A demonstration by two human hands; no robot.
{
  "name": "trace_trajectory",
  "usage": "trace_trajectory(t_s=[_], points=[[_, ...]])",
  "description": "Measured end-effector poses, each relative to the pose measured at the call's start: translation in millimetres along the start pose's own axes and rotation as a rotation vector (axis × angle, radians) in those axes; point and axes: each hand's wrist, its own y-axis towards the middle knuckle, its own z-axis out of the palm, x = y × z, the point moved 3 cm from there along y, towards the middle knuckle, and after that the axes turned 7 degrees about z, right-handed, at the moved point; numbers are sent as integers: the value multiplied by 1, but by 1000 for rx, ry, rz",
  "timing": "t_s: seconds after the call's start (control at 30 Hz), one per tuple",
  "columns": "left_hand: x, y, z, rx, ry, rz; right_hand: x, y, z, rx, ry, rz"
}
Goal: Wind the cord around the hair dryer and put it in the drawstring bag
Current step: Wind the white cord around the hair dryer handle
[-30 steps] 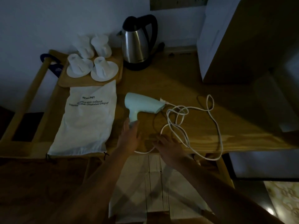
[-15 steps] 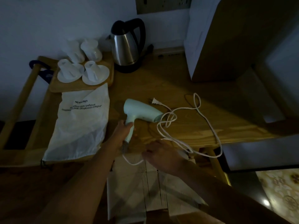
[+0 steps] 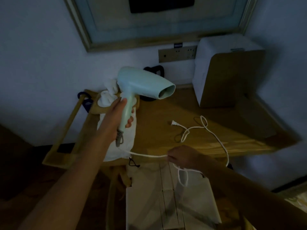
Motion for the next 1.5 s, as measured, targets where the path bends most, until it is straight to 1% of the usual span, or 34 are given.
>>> trace_trajectory(t_s=[0.07, 0.1, 0.13, 0.2, 0.27, 0.3, 0.33, 0.37, 0.43, 0.47, 0.53, 0.6, 0.67, 0.7, 0.73, 0.77, 0.8, 0.83, 0.87, 0.9, 0.97, 1.03, 1.07, 1.13, 1.17, 1.23, 1.27, 1.3, 1.33, 1.37, 1.4, 1.43, 1.47, 1.5], points=[[-27, -22, -15, 25, 22, 93, -5, -9, -13, 56, 253, 135], [-36, -32, -21, 34, 38, 126, -9, -13, -23, 44, 372, 190], [-42, -42, -27, 37, 51, 146, -12, -18, -34, -3, 487, 235], [-49, -60, -35, 26, 40, 148, -15, -27, -60, -161, 712, 276], [-50, -75, -41, 8, -20, 113, -11, -35, -92, -276, 889, 207], [-52, -81, -44, 8, -53, 104, -6, -38, -108, -283, 950, 141], [-54, -86, -47, 13, -76, 113, -1, -41, -122, -254, 952, 75], [-58, -89, -51, 16, -84, 139, 4, -43, -133, -198, 858, 32], [-68, -93, -60, -8, -76, 191, 5, -47, -142, -103, 429, 30], [-73, -93, -63, -23, -90, 202, 1, -48, -143, -99, 208, 47], [-79, -92, -66, -41, -181, 189, -13, -52, -142, -185, -108, 110], [-83, -89, -65, -36, -288, 155, -26, -62, -136, -271, -258, 173], [-83, -84, -64, -17, -345, 152, -37, -71, -127, -230, -208, 270], [-83, -80, -65, -26, -341, 161, -43, -76, -124, -185, -98, 334], [-81, -76, -67, -48, -311, 166, -50, -83, -121, -119, 74, 389], [-78, -72, -70, -76, -259, 164, -56, -92, -119, -24, 242, 418], [-75, -68, -73, -105, -198, 161, -59, -102, -118, 108, 354, 411], [-73, -64, -75, -128, -147, 163, -61, -113, -117, 249, 403, 389], [-70, -61, -76, -143, -117, 169, -64, -122, -115, 365, 392, 365], [-67, -59, -76, -156, -104, 172, -66, -131, -114, 453, 318, 336], [-60, -56, -72, -187, -107, 158, -66, -139, -108, 545, 84, 273], [-53, -53, -67, -198, -136, 119, -63, -139, -101, 584, -71, 266], [-50, -52, -64, -197, -144, 97, -62, -137, -97, 563, -77, 283], [-47, -49, -59, -184, -120, 69, -67, -132, -93, 427, -20, 360], [-46, -48, -57, -174, -104, 59, -72, -129, -93, 316, -3, 403], [-46, -48, -54, -147, -83, 40, -91, -124, -94, -12, 35, 531], [-46, -48, -54, -141, -77, 39, -104, -122, -92, -222, 156, 616], [-46, -48, -55, -142, -73, 41, -115, -122, -88, -428, 380, 701], [-46, -48, -56, -149, -75, 45, -120, -124, -82, -608, 715, 771], [-46, -48, -56, -160, -92, 51, -121, -125, -77, -743, 1101, 799], [-45, -47, -56, -172, -122, 57, -121, -124, -70, -810, 1344, 801], [-45, -48, -55, -179, -153, 56, -121, -120, -63, -825, 1395, 780], [-45, -49, -54, -176, -166, 48, -118, -115, -58, -775, 1248, 758], [-45, -51, -52, -168, -151, 31, -110, -111, -54, -646, 1017, 720]])
